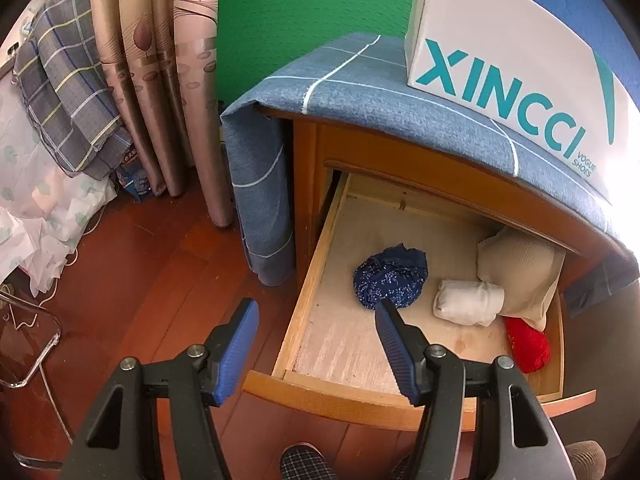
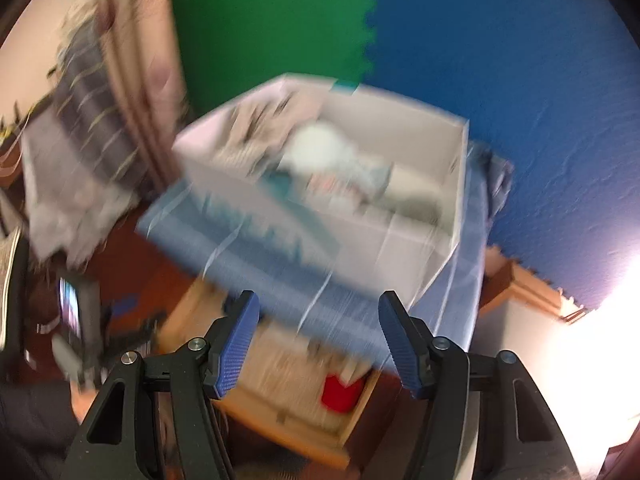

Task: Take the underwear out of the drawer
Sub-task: 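Move the right gripper back down into the open drawer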

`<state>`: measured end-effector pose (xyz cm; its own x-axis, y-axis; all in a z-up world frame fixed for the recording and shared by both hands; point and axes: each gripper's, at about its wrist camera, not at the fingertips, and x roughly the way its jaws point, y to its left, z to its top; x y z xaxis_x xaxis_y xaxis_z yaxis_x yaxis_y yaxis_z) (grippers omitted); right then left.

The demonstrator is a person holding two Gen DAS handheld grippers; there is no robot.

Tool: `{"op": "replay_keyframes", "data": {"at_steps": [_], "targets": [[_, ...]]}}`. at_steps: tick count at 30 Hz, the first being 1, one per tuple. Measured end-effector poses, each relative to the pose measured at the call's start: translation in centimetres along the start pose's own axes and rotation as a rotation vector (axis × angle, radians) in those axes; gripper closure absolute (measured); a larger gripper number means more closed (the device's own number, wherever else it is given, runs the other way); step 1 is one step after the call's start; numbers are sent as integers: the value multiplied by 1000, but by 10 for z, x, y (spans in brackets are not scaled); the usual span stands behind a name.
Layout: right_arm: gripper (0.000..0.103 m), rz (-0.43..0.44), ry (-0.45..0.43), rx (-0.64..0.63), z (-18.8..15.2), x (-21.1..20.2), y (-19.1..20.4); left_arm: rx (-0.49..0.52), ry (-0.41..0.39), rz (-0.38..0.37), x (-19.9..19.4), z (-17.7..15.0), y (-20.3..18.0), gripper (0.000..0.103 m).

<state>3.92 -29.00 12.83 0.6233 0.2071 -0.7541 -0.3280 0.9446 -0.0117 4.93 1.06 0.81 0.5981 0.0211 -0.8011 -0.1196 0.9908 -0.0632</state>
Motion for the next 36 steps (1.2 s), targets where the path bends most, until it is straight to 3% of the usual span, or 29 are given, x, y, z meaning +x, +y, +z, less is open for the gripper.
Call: {"op": "replay_keyframes", "data": {"at_steps": [8, 15, 19, 26, 36], "targets": [[52, -11, 283, -42, -72, 88, 18, -12, 2, -7, 0, 0, 3, 41], [59, -68, 494, -59, -104, 172, 17, -37, 8, -29, 2, 0, 8, 41], [59, -71, 556, -62, -109, 201, 13, -46, 13, -37, 3, 1, 10, 41], [59, -138, 642, -185, -123, 246, 21, -72, 19, -52, 4, 0, 15, 41], [56, -197, 690, -224, -130, 285, 11, -79, 31, -63, 8, 1, 16, 41]]}}
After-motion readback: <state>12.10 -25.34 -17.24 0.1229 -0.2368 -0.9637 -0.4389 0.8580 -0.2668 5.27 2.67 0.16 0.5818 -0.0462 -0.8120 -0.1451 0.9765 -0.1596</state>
